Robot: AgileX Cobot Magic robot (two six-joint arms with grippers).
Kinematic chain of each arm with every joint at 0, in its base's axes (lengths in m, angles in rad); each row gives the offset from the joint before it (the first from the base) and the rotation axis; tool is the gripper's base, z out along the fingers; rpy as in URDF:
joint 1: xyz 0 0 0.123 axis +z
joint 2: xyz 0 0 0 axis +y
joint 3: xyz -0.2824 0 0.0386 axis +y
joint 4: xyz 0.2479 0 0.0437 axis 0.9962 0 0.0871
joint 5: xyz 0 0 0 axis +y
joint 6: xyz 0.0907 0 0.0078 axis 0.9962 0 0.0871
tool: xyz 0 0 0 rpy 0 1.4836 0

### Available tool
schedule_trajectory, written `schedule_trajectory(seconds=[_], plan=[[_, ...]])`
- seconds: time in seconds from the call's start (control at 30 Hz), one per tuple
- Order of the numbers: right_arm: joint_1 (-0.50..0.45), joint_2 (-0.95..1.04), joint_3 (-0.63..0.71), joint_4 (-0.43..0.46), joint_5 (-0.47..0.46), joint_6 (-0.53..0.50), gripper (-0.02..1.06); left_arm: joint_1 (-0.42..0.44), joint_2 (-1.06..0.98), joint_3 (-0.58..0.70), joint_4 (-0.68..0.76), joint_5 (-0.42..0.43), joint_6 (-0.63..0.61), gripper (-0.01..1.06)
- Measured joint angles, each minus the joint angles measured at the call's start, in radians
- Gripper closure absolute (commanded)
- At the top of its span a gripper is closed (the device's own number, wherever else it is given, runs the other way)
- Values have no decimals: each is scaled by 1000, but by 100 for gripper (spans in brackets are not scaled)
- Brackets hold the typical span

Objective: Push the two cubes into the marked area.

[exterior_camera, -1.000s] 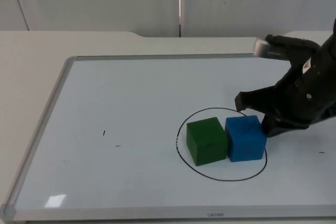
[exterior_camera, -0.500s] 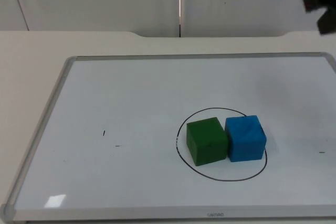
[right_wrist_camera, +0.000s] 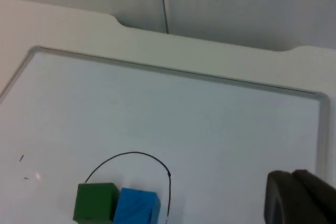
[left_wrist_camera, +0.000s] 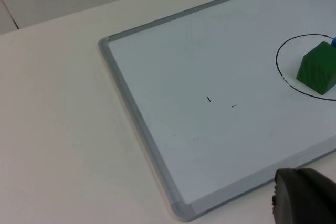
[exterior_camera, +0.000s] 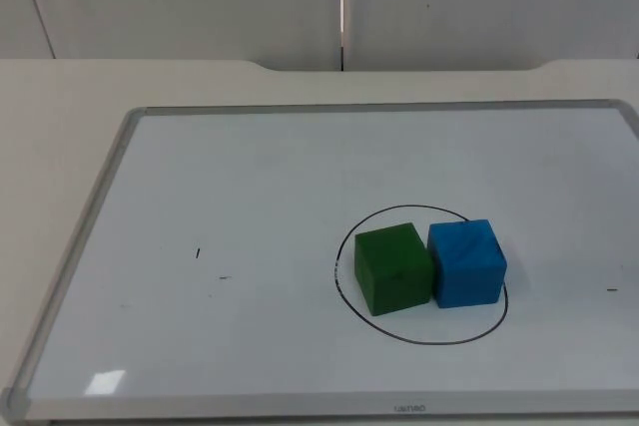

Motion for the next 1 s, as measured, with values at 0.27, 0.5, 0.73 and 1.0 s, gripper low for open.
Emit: schedule_trajectory(seconds=[0.27, 0.5, 0.73, 1.0], plan=[[0, -193, 85, 0, 28, 0, 104, 0, 0, 0, 2, 0, 0, 105], [0, -400, 238, 11, 57, 0, 104, 0, 0, 0, 2, 0, 0, 105], [0, -565, 322, 18, 141, -9, 104, 0, 0, 0, 2, 0, 0, 105], [0, -733, 355, 29, 241, -23, 104, 0, 0, 0, 2, 0, 0, 105]])
